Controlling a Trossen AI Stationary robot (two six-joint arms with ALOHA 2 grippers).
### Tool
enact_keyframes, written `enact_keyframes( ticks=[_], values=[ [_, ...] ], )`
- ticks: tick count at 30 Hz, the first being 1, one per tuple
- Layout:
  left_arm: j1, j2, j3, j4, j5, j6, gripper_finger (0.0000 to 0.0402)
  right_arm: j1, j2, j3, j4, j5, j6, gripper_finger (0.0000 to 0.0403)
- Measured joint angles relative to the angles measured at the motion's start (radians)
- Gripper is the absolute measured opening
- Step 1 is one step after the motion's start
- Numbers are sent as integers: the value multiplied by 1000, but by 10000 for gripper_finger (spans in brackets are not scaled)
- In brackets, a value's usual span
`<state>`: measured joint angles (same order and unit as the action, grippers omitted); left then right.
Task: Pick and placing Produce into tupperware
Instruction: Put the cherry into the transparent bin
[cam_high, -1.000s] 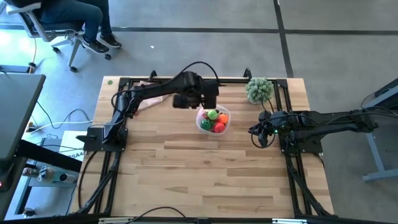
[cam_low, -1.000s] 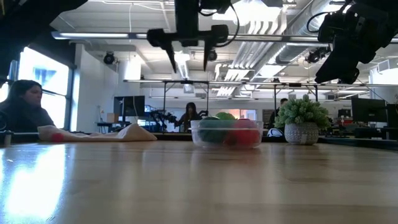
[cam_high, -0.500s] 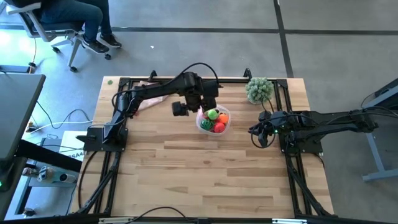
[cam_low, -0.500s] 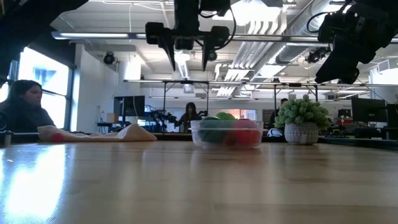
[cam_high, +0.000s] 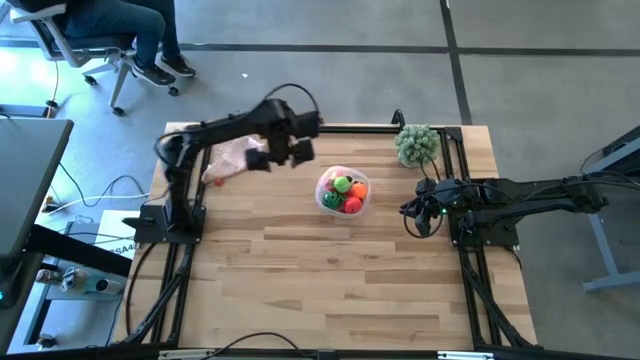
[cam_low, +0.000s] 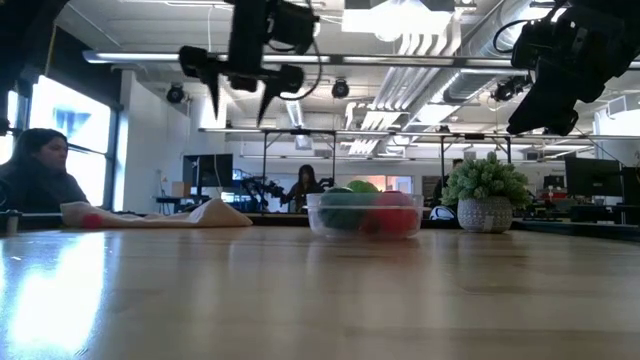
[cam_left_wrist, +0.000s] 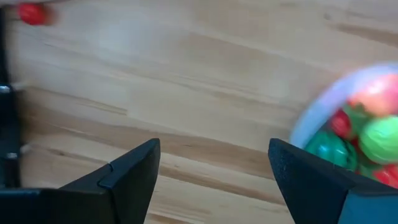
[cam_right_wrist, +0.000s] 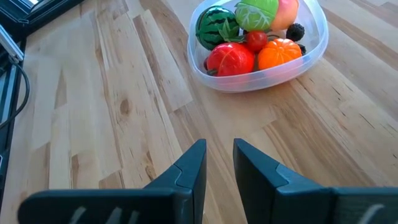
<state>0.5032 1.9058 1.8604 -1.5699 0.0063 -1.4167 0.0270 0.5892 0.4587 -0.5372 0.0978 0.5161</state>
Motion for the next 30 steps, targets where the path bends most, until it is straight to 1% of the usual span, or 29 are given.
enact_keyframes(
  ticks=[3,5,8,11,14,17,19,23,25,27,30],
  values=[
    [56,-98,-129,33,0,18,282,0,0,0,1,0,0,71],
    [93,-170,-223,91,4,22,279,0,0,0,1,0,0,71],
    [147,-283,-368,179,13,-21,276,0,0,0,0,0,0,71],
    [186,-374,-502,229,32,-171,276,0,0,0,0,0,0,71],
    [199,-440,-618,283,31,-382,276,0,0,0,0,0,0,71],
    [197,-465,-721,354,29,-605,276,0,0,0,0,0,0,71],
    [197,-466,-772,408,30,-709,276,0,0,0,0,0,0,71],
    [198,-466,-850,480,38,-825,276,0,0,0,0,0,0,71],
    [198,-466,-867,525,79,-870,276,0,0,0,0,0,0,71],
    [198,-466,-872,580,121,-869,276,0,0,0,0,0,0,71],
    [196,-467,-873,668,131,-756,276,0,0,0,0,0,0,71]
  ],
)
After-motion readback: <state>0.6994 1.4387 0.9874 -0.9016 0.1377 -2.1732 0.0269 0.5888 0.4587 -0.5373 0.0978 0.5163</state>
